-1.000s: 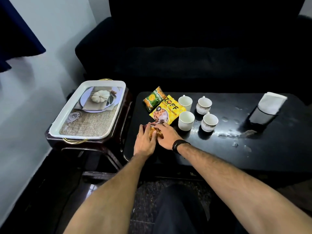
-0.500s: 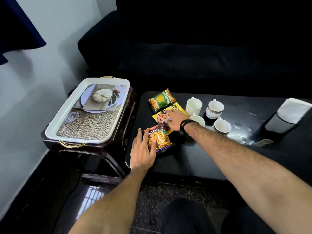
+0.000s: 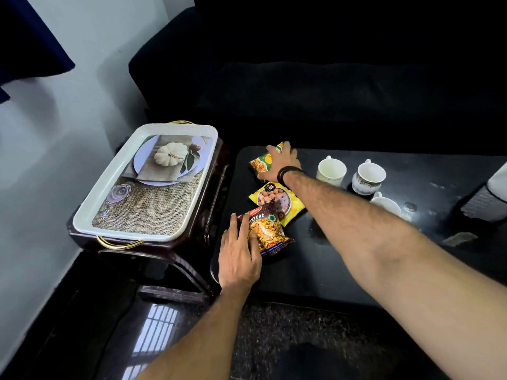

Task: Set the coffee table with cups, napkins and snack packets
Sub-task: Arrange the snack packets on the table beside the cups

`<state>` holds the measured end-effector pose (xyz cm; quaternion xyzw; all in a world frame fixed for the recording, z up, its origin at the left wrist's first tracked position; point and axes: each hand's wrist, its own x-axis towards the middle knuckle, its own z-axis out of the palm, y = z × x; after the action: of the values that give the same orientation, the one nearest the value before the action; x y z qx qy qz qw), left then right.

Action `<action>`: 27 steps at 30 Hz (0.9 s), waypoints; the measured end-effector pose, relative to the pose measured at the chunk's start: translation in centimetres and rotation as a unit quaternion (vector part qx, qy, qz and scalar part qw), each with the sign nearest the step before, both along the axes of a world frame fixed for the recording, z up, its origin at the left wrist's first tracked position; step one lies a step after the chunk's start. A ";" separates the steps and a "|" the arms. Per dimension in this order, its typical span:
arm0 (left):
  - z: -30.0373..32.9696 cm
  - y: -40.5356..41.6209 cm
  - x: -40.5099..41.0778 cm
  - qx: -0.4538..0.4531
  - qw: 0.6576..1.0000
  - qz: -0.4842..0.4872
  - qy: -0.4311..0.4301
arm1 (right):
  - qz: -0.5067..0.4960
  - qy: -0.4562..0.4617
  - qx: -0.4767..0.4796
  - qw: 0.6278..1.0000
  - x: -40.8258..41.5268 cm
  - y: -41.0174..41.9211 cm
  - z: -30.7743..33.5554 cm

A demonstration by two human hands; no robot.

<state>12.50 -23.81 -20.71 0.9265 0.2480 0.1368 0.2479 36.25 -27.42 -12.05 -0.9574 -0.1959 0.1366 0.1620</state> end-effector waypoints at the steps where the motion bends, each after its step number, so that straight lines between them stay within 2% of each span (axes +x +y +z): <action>1: 0.0 -0.1 0.0 0.002 1.000 0.001 0.000 | 0.002 0.018 -0.010 1.000 0.2 0.0 -0.3; 4: 0.1 -0.1 0.2 0.011 1.000 -0.001 0.004 | -0.001 0.002 -0.001 1.000 -0.2 -0.1 -1.0; 12: 0.0 -0.1 0.3 0.012 1.000 0.000 0.016 | 0.054 -0.190 0.024 0.980 -2.0 -1.3 -1.7; 16: 0.2 -0.4 0.1 0.010 1.000 0.001 0.018 | 0.053 -0.156 0.000 0.986 -2.0 -1.8 -2.1; 21: 0.4 -0.3 0.1 0.003 1.000 0.004 0.020 | 0.095 -0.135 -0.096 0.982 -0.4 -1.5 -1.3; 24: 0.5 -0.4 0.1 0.011 1.000 -0.004 0.013 | 0.116 -0.062 -0.074 0.989 0.2 -1.0 -1.4; 25: 0.5 -0.4 0.1 0.011 1.000 -0.006 0.013 | 0.128 -0.061 -0.065 0.988 0.4 -0.9 -1.5; 27: 0.6 -0.4 0.0 0.008 1.000 -0.006 0.017 | 0.149 -0.126 -0.071 0.978 0.2 -0.9 -1.6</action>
<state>12.52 -24.24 -20.16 0.9320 0.2458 0.1217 0.2371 36.49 -28.31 -13.61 -0.9359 -0.3454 0.0515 0.0455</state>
